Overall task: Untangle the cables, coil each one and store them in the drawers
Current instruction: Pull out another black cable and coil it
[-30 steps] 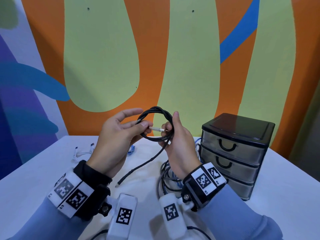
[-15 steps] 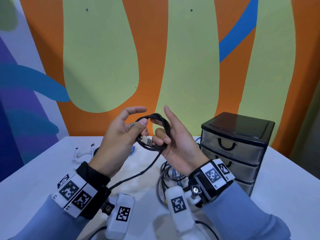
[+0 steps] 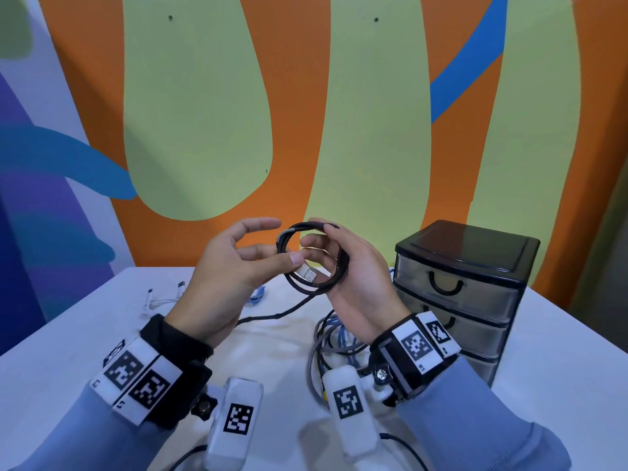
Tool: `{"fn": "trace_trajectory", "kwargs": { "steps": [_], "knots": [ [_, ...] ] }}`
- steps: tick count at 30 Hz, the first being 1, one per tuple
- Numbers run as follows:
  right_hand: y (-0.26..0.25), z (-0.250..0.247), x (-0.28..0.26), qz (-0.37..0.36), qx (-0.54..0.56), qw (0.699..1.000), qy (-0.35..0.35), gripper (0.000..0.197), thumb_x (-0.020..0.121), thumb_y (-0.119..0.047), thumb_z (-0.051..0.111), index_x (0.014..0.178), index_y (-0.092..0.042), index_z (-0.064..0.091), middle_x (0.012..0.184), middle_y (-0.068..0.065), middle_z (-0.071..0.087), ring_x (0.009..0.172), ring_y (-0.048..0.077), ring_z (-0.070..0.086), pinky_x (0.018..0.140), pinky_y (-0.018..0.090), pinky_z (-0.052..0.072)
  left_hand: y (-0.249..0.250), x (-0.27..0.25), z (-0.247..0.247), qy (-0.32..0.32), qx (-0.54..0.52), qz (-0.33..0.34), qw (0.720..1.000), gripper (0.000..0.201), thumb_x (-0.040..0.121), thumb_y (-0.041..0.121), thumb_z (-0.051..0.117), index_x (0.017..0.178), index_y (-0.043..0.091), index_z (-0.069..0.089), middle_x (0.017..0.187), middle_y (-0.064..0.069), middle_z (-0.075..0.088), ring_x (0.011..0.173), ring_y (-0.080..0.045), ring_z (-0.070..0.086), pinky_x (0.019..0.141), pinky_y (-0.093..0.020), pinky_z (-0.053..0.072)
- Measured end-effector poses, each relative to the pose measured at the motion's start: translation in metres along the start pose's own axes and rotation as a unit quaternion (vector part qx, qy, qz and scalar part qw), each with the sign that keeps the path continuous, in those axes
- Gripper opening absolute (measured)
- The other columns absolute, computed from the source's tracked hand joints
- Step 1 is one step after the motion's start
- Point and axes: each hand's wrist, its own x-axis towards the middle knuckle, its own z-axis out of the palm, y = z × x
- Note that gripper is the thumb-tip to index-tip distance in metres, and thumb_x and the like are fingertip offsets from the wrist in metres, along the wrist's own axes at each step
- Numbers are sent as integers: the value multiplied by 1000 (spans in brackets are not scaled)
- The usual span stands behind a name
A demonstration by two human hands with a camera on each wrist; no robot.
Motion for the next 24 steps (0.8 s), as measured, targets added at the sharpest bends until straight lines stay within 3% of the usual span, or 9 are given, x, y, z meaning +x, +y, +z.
{"fn": "trace_trajectory", "kwargs": {
  "steps": [2, 4, 8, 10, 12, 16, 19, 22, 24],
  "knots": [
    [-1, -1, 1, -4, 2, 1000, 7, 32, 106, -6, 44, 127, -4, 67, 86, 9, 66, 71, 19, 60, 70, 33, 50, 0, 1, -2, 19, -9, 11, 1000, 63, 72, 14, 93, 128, 16, 67, 102, -21, 80, 104, -35, 77, 112, -50, 51],
    [-3, -2, 2, 7, 21, 1000, 3, 38, 102, -1, 39, 130, -2, 65, 79, 7, 57, 61, 16, 44, 56, 27, 40, 1, 1, -2, 20, -15, 18, 1000, 56, 75, 20, 87, 127, 14, 68, 103, -18, 81, 96, -27, 76, 108, -44, 51],
    [-9, -4, -1, 24, -58, 997, -47, 33, 103, -20, 51, 126, -5, 70, 73, -1, 30, 56, 13, 20, 46, 24, 19, 0, -1, 0, -23, 12, 23, 999, 46, 86, 26, 79, 129, 16, 67, 98, -15, 81, 89, -16, 69, 94, -37, 45],
    [-10, -5, -4, -6, -153, 986, -65, 29, 102, -28, 63, 119, -7, 74, 67, -5, 30, 54, 13, 17, 46, 24, 16, 0, -3, 2, -57, 17, 17, 998, 44, 89, 24, 79, 130, 15, 66, 92, -14, 79, 85, -18, 65, 88, -35, 43],
    [-10, -6, -6, -44, -211, 975, -60, 25, 99, -26, 69, 112, -5, 76, 58, -9, 37, 49, 12, 20, 43, 22, 20, 0, -3, 3, -84, 6, 4, 996, 44, 89, 20, 78, 131, 13, 64, 86, -15, 72, 81, -21, 60, 82, -32, 44],
    [-5, -8, -4, -78, -272, 958, -41, 18, 100, -25, 70, 104, -10, 79, 63, -3, 44, 45, 11, 30, 44, 21, 25, 0, -3, 4, -97, -8, -25, 995, 48, 87, 15, 76, 133, 16, 64, 80, -14, 58, 76, -21, 53, 75, -26, 45],
    [0, -6, -3, -115, -352, 928, -34, 19, 105, -26, 63, 104, -15, 79, 54, -16, 45, 46, 9, 35, 45, 24, 30, -3, -4, 5, -103, 22, -32, 994, 54, 80, 13, 76, 132, 24, 65, 81, -10, 59, 78, -22, 52, 78, -33, 40],
    [3, -7, 0, -148, -439, 886, -7, 23, 107, -31, 57, 98, -19, 74, 51, -20, 48, 49, 7, 41, 49, 37, 42, -5, -5, 6, -97, 110, 3, 989, 57, 81, 5, 83, 129, 31, 66, 78, 0, 65, 78, -19, 54, 80, -34, 42],
    [4, -11, 2, -149, -460, 875, 17, 27, 108, -35, 55, 94, -18, 71, 52, -15, 41, 48, 9, 40, 48, 45, 52, -5, -5, 5, -52, 184, 50, 980, 40, 88, 6, 84, 119, 28, 72, 81, 4, 74, 78, -17, 64, 79, -33, 48]
  ]
}}
